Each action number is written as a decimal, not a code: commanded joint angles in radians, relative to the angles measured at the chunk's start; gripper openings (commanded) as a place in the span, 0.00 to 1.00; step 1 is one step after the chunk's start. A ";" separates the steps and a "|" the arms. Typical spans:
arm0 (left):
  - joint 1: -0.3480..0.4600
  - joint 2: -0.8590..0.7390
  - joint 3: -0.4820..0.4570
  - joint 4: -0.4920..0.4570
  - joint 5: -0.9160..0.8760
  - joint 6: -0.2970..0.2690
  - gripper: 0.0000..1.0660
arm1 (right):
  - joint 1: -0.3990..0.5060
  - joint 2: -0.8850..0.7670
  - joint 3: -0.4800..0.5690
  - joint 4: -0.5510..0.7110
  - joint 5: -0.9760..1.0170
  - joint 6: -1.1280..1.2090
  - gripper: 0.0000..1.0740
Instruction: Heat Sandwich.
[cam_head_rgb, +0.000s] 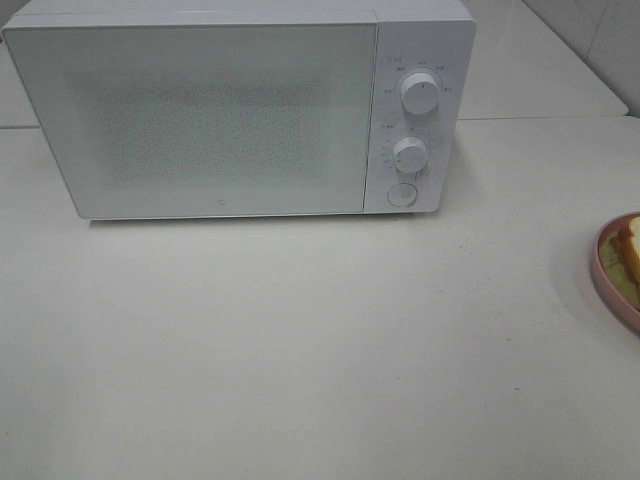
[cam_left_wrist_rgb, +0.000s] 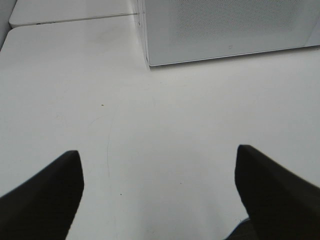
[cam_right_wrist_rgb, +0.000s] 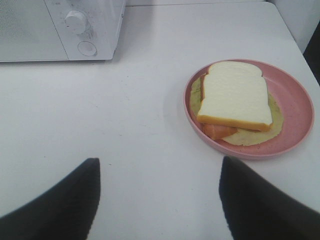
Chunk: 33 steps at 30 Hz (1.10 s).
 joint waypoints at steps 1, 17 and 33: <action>0.001 -0.017 0.002 -0.008 -0.005 0.003 0.72 | -0.005 -0.026 0.003 -0.006 -0.005 0.009 0.62; 0.001 -0.017 0.002 -0.008 -0.005 0.003 0.72 | -0.005 -0.026 0.003 -0.006 -0.005 0.009 0.62; 0.001 -0.017 0.002 -0.008 -0.005 0.003 0.72 | -0.005 -0.026 0.003 -0.006 -0.005 0.009 0.62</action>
